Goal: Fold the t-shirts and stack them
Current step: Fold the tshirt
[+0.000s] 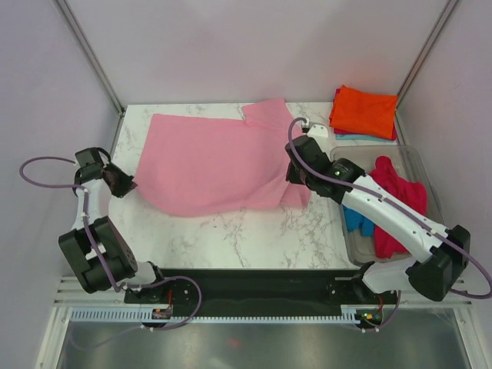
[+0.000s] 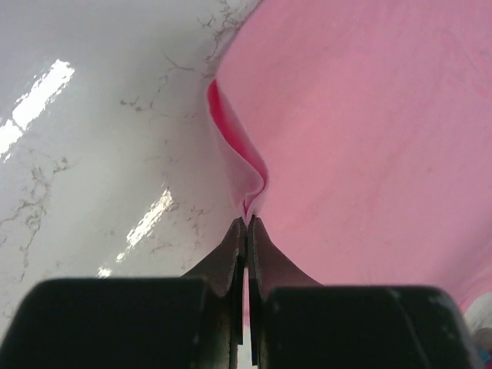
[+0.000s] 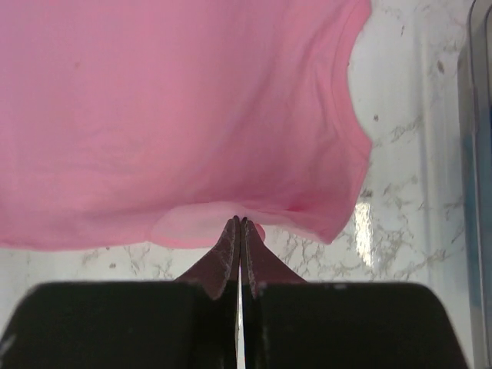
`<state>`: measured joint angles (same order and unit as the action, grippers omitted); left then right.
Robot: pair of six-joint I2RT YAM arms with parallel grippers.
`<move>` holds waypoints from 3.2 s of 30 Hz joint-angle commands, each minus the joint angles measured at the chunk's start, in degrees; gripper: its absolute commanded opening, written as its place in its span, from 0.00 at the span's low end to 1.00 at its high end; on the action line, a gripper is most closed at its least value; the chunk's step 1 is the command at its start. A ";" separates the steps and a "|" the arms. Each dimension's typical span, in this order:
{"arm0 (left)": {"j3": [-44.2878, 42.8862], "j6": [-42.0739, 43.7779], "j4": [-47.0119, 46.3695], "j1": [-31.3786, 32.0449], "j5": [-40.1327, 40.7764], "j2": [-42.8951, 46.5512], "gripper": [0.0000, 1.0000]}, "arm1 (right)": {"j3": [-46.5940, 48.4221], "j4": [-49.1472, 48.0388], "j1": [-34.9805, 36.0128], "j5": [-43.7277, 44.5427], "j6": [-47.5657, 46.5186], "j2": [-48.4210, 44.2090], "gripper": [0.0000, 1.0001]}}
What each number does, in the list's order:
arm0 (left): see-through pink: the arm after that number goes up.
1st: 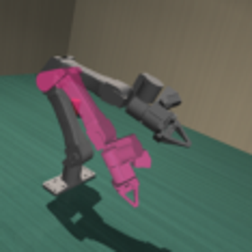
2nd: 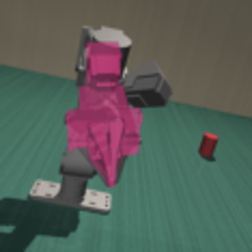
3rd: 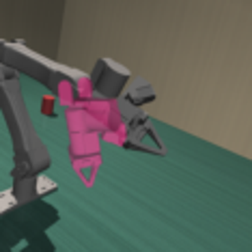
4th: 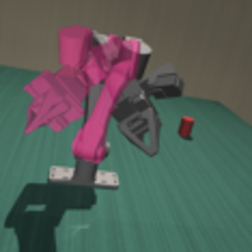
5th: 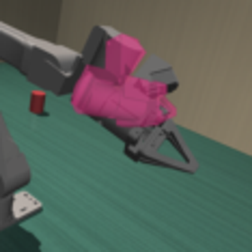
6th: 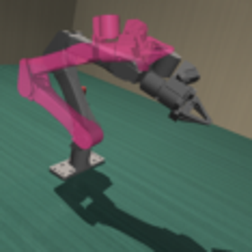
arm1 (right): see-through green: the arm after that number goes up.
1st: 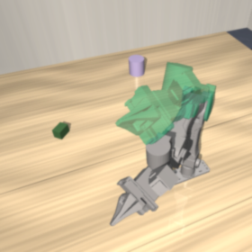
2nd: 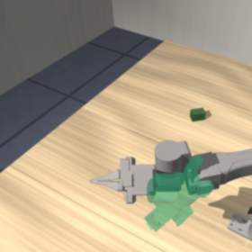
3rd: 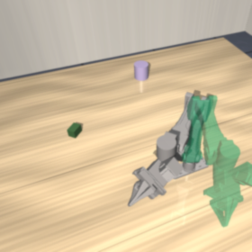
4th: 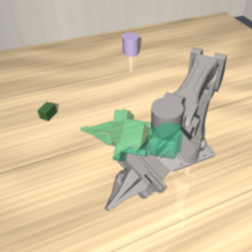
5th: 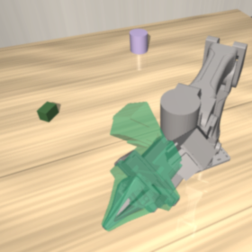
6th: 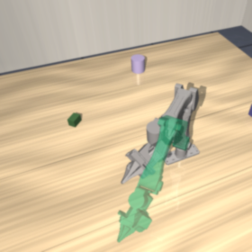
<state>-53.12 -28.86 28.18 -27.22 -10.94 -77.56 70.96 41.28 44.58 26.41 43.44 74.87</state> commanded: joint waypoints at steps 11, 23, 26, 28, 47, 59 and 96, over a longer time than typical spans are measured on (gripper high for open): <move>-18.76 4.16 3.89 3.84 1.88 -17.44 0.02 | 11.92 -7.26 -15.74 -11.47 -13.73 15.39 0.00; -29.40 6.10 7.85 6.13 4.79 -29.40 0.02 | 19.74 -8.84 -22.51 -15.16 -17.25 25.67 0.00; -32.65 6.28 9.07 6.83 5.49 -32.20 0.02 | 20.36 -9.37 -23.65 -15.43 -17.69 27.61 0.00; -35.63 6.80 9.78 7.62 6.71 -33.88 0.02 | 20.97 -9.90 -24.18 -15.87 -17.69 29.27 0.00; -44.70 6.36 16.55 7.97 7.86 -35.22 0.48 | 38.90 -6.21 -31.65 -22.38 -19.09 43.18 0.67; -18.53 4.25 15.50 17.98 8.13 -4.29 0.63 | 4.67 -19.47 -20.07 -31.15 -9.45 19.35 0.65; 8.74 4.43 9.52 29.60 -6.20 28.16 0.60 | 6.56 -26.86 -16.72 -27.73 -4.86 39.65 0.45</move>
<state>-43.66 -25.45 39.48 2.09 -15.59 -49.87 75.42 15.81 27.86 -2.09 38.33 113.67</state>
